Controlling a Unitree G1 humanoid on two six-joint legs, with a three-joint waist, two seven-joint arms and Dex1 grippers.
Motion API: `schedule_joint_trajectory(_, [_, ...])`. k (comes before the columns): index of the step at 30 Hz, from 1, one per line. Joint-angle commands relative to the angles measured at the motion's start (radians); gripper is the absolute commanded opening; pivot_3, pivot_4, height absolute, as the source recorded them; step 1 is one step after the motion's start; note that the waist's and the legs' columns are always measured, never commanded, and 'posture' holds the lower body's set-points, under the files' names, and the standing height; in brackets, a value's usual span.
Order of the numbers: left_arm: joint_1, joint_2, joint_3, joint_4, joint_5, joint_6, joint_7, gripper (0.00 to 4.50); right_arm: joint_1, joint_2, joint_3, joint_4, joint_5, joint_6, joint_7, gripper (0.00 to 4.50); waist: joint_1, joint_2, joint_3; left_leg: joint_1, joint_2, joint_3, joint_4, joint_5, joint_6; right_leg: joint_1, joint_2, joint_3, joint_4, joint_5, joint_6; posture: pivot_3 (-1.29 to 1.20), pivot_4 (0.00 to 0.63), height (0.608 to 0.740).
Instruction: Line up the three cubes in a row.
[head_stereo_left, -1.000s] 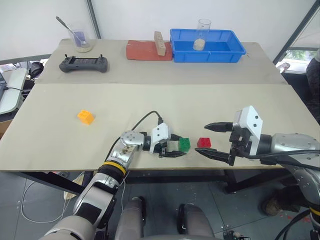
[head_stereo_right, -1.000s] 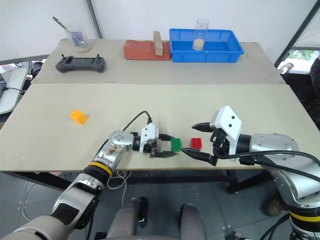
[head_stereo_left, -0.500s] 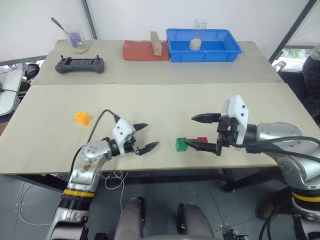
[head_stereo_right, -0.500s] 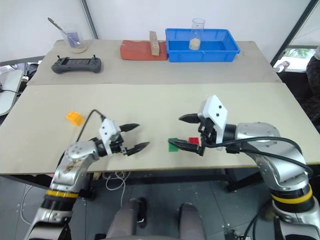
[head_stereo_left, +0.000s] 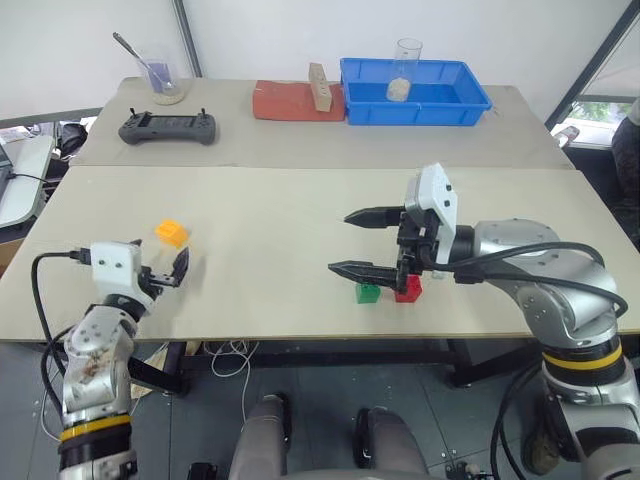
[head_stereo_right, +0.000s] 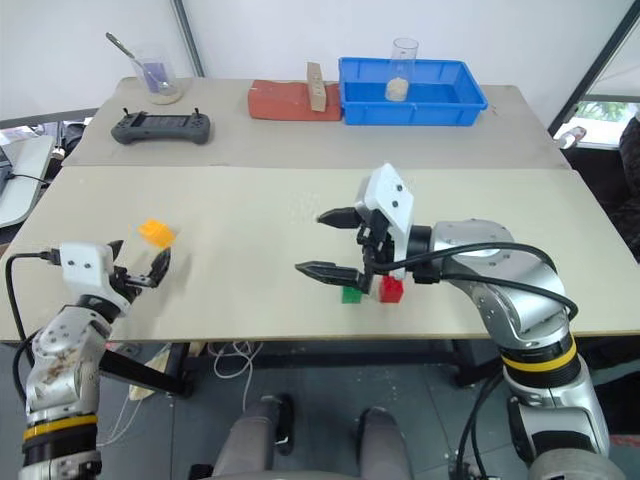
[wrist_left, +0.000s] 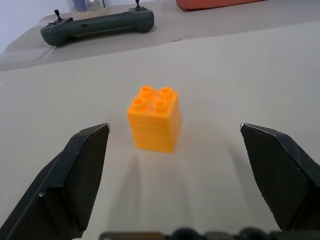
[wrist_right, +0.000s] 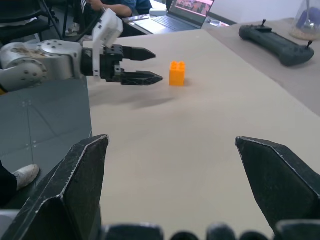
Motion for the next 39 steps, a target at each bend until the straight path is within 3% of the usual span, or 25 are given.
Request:
schedule_joint_trajectory(1, [-0.072, 0.045, 0.001, 0.116, -0.007, -0.046, -0.018, 4.46, -0.019, 0.001, -0.011, -0.027, 0.015, 0.014, -0.007, 4.50, 0.000, 0.000, 0.000, 0.000, 0.000, 0.000, 0.000, 0.000, 0.000, 0.000, 0.000, 0.000, 0.000, 0.000, 0.000, 0.00, 0.150, 0.740])
schedule_joint_trajectory(12, [-0.293, 0.190, -0.072, 0.578, -0.008, -0.194, -0.286, 4.46, 0.035, -0.030, -0.047, -0.085, 0.027, 0.060, -0.048, 4.50, -0.001, -0.001, 0.000, 0.000, 0.000, 0.001, -0.001, 0.000, 0.000, -0.001, 0.000, 0.000, 0.000, 0.000, -0.001, 0.00, 0.150, 0.740])
schedule_joint_trajectory(15, [-0.346, 0.216, -0.094, 0.679, 0.008, -0.243, -0.339, 3.65, 0.045, -0.033, -0.047, -0.091, 0.029, 0.057, -0.052, 4.50, -0.003, -0.001, 0.000, 0.000, 0.000, 0.001, -0.001, 0.000, 0.000, -0.001, 0.000, 0.000, -0.001, 0.000, 0.000, 0.00, 0.150, 0.740])
schedule_joint_trajectory(20, [-0.378, 0.225, -0.099, 0.749, 0.010, -0.278, -0.358, 1.34, 0.058, -0.042, -0.053, -0.092, 0.026, 0.046, -0.049, 4.50, -0.005, -0.001, 0.000, -0.001, 0.001, 0.001, -0.002, 0.000, 0.000, -0.002, 0.000, 0.000, -0.001, 0.000, -0.001, 0.00, 0.150, 0.740])
schedule_joint_trajectory(26, [-0.334, 0.178, -0.133, 0.541, -0.033, -0.208, -0.400, 1.33, 0.065, -0.051, -0.069, -0.093, 0.023, 0.030, -0.049, 4.50, -0.004, -0.001, 0.001, -0.001, 0.001, 0.001, -0.002, 0.000, 0.000, -0.001, 0.000, 0.000, -0.001, 0.000, -0.001, 0.00, 0.150, 0.740])
schedule_joint_trajectory(29, [-0.291, 0.146, -0.252, 0.279, -0.054, -0.122, -0.497, 1.33, 0.083, -0.077, -0.094, -0.111, 0.031, 0.025, -0.030, 4.50, 0.006, -0.002, 0.001, -0.001, 0.000, 0.001, -0.002, 0.000, 0.000, 0.000, -0.001, 0.000, -0.001, 0.000, 0.000, 0.00, 0.150, 0.740])
schedule_joint_trajectory(32, [-0.274, 0.145, -0.368, 0.142, -0.025, -0.139, -0.593, 1.33, 0.102, -0.110, -0.118, -0.134, 0.048, 0.033, -0.011, 4.50, 0.009, -0.002, 0.001, -0.002, 0.000, 0.003, -0.002, 0.000, 0.000, 0.000, -0.001, 0.000, -0.002, 0.001, 0.000, 0.00, 0.150, 0.740])
schedule_joint_trajectory(39, [-0.312, 0.086, -0.562, 0.095, -0.012, -0.150, -0.745, 1.33, 0.160, -0.186, -0.156, -0.175, 0.061, 0.040, 0.009, 4.50, -0.006, -0.002, 0.001, -0.001, 0.000, 0.002, -0.002, 0.000, 0.000, 0.002, 0.001, 0.001, -0.001, 0.000, -0.001, 0.00, 0.150, 0.740])
